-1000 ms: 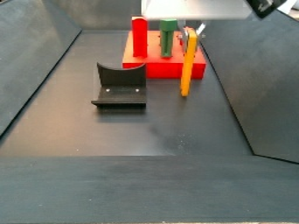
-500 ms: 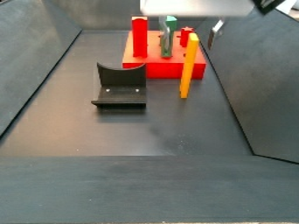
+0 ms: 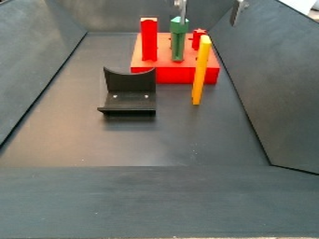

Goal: Pick up the square-circle object. Move up. Rotate the square-circle object. Move to above the board. Insert the square-circle object.
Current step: Rotate the square-circle object.

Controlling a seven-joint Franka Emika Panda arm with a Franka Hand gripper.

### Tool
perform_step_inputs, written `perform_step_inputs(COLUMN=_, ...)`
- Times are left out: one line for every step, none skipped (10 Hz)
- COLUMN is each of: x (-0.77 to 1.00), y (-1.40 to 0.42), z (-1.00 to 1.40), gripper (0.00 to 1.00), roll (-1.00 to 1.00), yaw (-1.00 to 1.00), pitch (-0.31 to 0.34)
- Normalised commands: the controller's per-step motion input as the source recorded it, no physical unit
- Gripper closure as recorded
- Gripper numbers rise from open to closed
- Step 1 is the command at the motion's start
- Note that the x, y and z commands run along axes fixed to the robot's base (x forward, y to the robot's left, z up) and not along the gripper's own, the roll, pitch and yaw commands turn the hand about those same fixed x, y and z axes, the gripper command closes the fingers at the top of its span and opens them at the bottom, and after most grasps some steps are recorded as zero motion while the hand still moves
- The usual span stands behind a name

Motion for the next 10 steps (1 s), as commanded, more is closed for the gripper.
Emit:
perform_step_inputs(x=0.02, y=0.00, z=-0.11, gripper=0.00, roll=0.00, yaw=-1.00, pitch=0.013)
perform_step_inputs(x=0.03, y=0.01, z=-0.08, gripper=0.00, roll=0.00, yaw=-1.00, pitch=0.011)
perform_step_inputs(x=0.03, y=0.01, z=-0.06, gripper=0.00, roll=0.00, yaw=-1.00, pitch=0.010)
perform_step_inputs(x=0.03, y=0.01, z=-0.05, gripper=0.00, roll=0.00, yaw=-1.00, pitch=0.010)
perform_step_inputs(x=0.04, y=0.01, z=-0.04, gripper=0.00, roll=0.00, yaw=-1.00, pitch=0.009)
perform_step_inputs(x=0.04, y=0.01, z=-0.04, gripper=0.00, roll=0.00, yaw=-1.00, pitch=0.009)
perform_step_inputs(x=0.04, y=0.01, z=-0.03, gripper=0.00, roll=0.01, yaw=-1.00, pitch=0.010)
perform_step_inputs(x=0.04, y=0.01, z=-0.03, gripper=0.00, roll=0.01, yaw=-1.00, pitch=0.010)
perform_step_inputs(x=0.04, y=0.01, z=-0.03, gripper=0.00, roll=0.01, yaw=-1.00, pitch=0.011)
perform_step_inputs(x=0.04, y=0.02, z=-0.03, gripper=0.00, roll=0.01, yaw=-1.00, pitch=0.012)
